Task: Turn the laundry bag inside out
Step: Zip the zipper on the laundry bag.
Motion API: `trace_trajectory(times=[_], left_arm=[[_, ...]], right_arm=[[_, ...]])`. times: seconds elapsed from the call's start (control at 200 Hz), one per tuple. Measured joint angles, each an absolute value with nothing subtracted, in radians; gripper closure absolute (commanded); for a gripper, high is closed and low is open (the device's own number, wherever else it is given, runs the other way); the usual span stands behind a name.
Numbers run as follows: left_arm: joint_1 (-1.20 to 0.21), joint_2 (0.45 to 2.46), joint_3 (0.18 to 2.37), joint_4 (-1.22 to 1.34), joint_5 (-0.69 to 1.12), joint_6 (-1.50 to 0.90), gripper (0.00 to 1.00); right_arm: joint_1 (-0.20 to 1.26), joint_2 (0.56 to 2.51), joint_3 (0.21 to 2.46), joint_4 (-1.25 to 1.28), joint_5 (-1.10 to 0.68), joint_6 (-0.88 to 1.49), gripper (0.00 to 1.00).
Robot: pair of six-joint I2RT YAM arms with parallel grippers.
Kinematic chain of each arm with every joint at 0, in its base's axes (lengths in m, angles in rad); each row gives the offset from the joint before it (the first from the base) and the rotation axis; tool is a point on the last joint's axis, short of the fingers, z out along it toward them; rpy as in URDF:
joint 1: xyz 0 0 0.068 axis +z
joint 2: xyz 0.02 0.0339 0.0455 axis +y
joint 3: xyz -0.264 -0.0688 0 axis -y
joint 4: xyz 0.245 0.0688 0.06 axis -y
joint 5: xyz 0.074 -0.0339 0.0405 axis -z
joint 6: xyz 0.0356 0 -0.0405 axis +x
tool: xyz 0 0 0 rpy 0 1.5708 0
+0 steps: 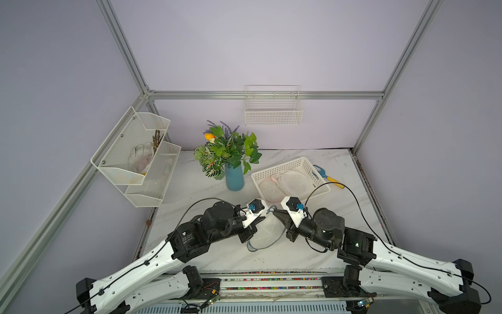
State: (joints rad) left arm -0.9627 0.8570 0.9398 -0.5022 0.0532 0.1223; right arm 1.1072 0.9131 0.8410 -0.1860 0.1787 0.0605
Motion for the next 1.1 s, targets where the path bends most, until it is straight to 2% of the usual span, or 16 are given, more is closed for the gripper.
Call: trace_trajectory(times=[0.25,0.525,0.665,0.99,1.105], left_arm=[[-0.964,0.815,0.860,-0.472,0.048,0.153,1.00],[-0.965,0.712,0.707,-0.373,0.048,0.149,1.00],[-0.964,0.669,0.656,-0.338,0.044,0.141,1.00],[-0.965,0.636,0.555,-0.283,0.030,0.099,1.00],[-0.965,0.628,0.524,-0.266,0.016,0.087,0.94]], right_arm=[[1.089,0.944,0.912,-0.345,0.084,0.283,1.00],[0.995,0.971,0.900,-0.374,-0.087,0.495,1.00],[0.916,0.954,0.847,-0.346,-0.179,0.593,1.00],[0.844,0.927,0.629,-0.160,-0.310,0.797,1.00],[0.831,0.932,0.583,-0.112,-0.340,0.861,1.00]])
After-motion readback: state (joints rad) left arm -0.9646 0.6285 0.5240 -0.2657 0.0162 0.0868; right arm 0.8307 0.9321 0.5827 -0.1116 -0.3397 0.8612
